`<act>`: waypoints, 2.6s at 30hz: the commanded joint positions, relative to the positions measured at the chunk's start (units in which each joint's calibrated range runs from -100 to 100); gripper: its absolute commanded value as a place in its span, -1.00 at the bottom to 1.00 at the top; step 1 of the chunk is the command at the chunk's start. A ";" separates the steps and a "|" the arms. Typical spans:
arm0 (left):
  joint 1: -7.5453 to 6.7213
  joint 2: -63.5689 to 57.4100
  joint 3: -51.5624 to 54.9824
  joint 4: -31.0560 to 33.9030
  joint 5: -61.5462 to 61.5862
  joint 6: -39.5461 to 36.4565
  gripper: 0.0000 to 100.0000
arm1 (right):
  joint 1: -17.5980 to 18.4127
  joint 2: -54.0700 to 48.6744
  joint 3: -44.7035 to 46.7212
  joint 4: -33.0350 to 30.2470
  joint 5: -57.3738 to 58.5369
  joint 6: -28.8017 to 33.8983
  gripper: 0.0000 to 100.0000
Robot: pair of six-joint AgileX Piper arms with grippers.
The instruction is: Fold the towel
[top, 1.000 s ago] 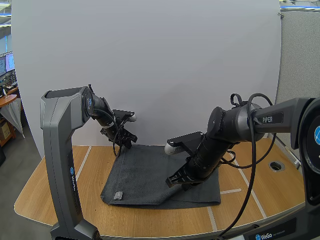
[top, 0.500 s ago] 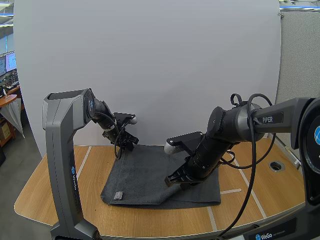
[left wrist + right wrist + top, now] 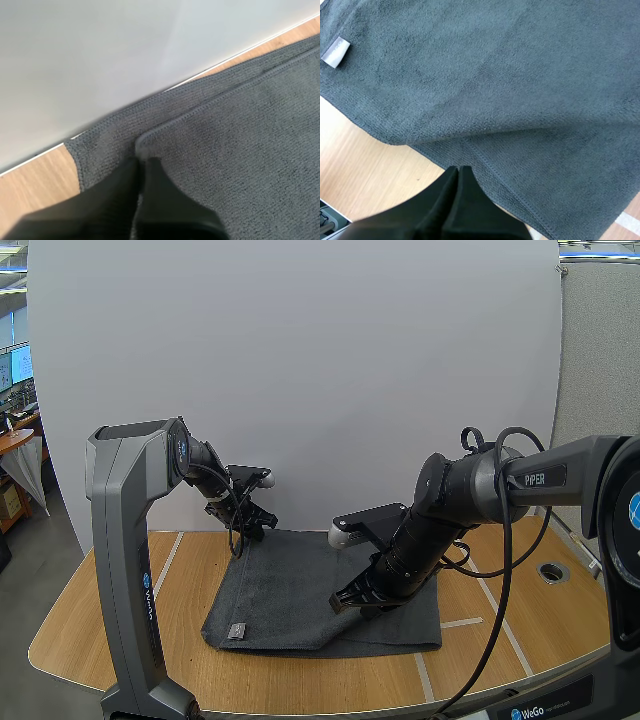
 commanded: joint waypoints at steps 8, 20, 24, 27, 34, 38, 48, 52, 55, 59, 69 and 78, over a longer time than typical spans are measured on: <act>0.93 -2.41 -1.32 -0.76 -2.16 -0.51 -1.00 | 0.05 -0.30 0.25 0.19 0.87 -0.71 -1.00; 3.47 -2.41 -2.70 -0.66 -1.09 -0.51 -1.00 | 0.05 -0.30 0.25 0.64 0.50 -0.71 -1.00; 3.47 -2.41 -2.68 -0.77 -0.70 -0.51 -1.00 | 0.05 -0.30 0.25 0.64 0.50 -0.71 -1.00; 3.47 -2.41 -3.41 -0.76 -0.72 -0.51 -1.00 | 0.05 -0.30 0.25 0.64 0.50 -0.71 -1.00; 3.54 -2.41 -5.60 -0.76 -0.78 -0.51 -1.00 | 0.05 -0.30 0.25 0.64 0.50 -0.71 -1.00; 3.54 -2.41 -5.60 0.38 -1.98 -0.51 -1.00 | 0.05 -0.30 0.25 0.64 0.89 -0.71 -1.00; 3.54 -0.12 -5.60 1.57 -6.22 -0.51 -1.00 | 0.05 -0.30 0.25 0.02 0.87 -0.71 -1.00; 3.54 1.34 -5.60 1.57 -7.24 -0.51 -1.00 | 0.05 -0.30 0.25 0.03 1.50 -0.71 -1.00; 3.54 1.34 -5.60 1.46 -7.04 -0.65 -1.00 | 0.05 -0.30 0.25 0.03 1.50 -0.71 -1.00; 3.54 1.23 -5.60 1.46 -4.09 -0.90 -0.80 | 0.05 -0.30 0.25 0.03 1.50 -0.71 -1.00; 3.54 0.63 -5.60 1.36 5.96 -0.90 0.61 | 0.05 -0.30 0.25 0.03 1.50 -0.71 -1.00; 3.54 -7.32 -4.84 1.36 22.24 -0.90 0.61 | 0.05 -0.30 0.25 -0.23 1.48 -0.71 -1.00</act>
